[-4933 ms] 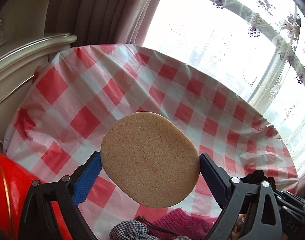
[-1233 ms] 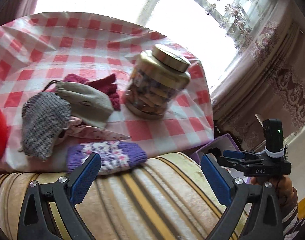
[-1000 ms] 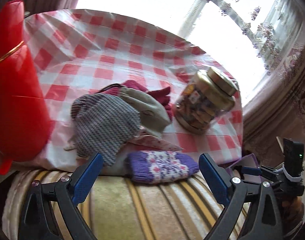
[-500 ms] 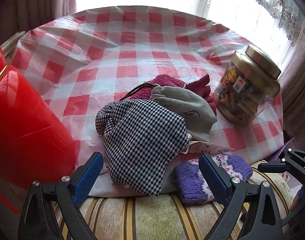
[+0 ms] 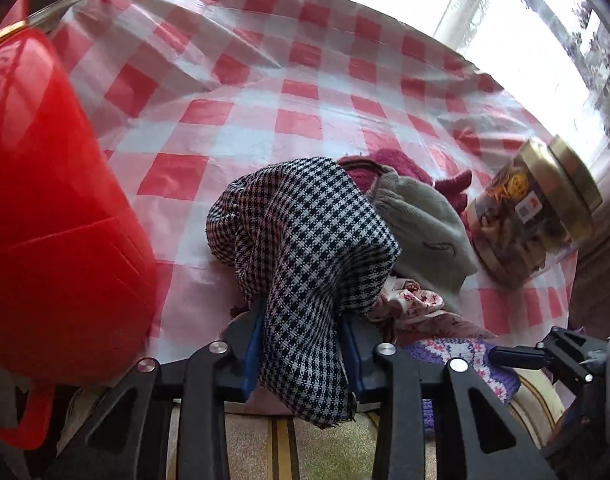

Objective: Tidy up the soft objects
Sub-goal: 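Grasp the houndstooth cloth bag with the left tool while the right grasps the purple knit mitten, then carry the purple mitten into the box and open the right tool while the left lifts the houndstooth bag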

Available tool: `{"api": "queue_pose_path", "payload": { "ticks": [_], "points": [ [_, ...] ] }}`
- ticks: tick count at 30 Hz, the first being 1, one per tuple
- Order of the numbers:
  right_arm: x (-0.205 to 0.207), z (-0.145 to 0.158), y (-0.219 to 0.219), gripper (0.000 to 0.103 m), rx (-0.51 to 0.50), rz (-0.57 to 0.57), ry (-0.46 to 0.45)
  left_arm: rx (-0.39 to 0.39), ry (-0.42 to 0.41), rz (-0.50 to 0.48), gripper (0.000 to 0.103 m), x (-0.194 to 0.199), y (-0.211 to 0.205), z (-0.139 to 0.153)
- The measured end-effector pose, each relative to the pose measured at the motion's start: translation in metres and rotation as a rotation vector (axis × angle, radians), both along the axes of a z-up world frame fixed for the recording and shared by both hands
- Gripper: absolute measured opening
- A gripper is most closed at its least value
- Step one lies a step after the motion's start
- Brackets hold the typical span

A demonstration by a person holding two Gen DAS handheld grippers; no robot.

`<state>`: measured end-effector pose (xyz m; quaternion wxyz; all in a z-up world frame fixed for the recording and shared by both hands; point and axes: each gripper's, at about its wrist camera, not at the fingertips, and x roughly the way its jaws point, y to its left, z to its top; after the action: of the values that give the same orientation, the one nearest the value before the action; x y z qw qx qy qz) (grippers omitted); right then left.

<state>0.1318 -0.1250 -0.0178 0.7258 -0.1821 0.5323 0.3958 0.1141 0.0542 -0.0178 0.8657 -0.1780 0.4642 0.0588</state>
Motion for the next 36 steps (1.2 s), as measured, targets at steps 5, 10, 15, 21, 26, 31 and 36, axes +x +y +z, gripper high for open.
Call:
{"api": "queue_pose_path", "payload": {
  "ticks": [5, 10, 15, 21, 26, 31, 36],
  "points": [
    [0.002, -0.003, 0.007, 0.084, -0.013, 0.009, -0.028, -0.034, -0.089, 0.032, 0.027, -0.012, 0.005, 0.012],
    [-0.001, -0.003, 0.007, 0.043, -0.006, -0.003, -0.04, -0.057, -0.163, 0.039, 0.025, -0.021, 0.007, 0.022],
    [-0.002, 0.005, 0.0, 0.019, 0.05, -0.007, -0.034, -0.111, -0.231, 0.043, 0.023, -0.033, 0.009, 0.032],
    [0.002, 0.035, -0.039, 0.017, 0.174, -0.106, -0.037, -0.095, -0.29, 0.017, 0.022, -0.043, 0.002, 0.045],
    [0.0, 0.064, -0.107, 0.017, 0.273, -0.247, -0.024, -0.09, -0.309, -0.013, 0.021, -0.048, -0.007, 0.05],
    [-0.006, 0.088, -0.217, 0.017, 0.312, -0.47, -0.043, -0.093, -0.328, -0.034, 0.021, -0.051, -0.014, 0.057],
    [-0.028, 0.085, -0.313, 0.017, 0.171, -0.704, -0.112, -0.106, -0.335, -0.06, 0.021, -0.05, -0.025, 0.062]
  ]
}}
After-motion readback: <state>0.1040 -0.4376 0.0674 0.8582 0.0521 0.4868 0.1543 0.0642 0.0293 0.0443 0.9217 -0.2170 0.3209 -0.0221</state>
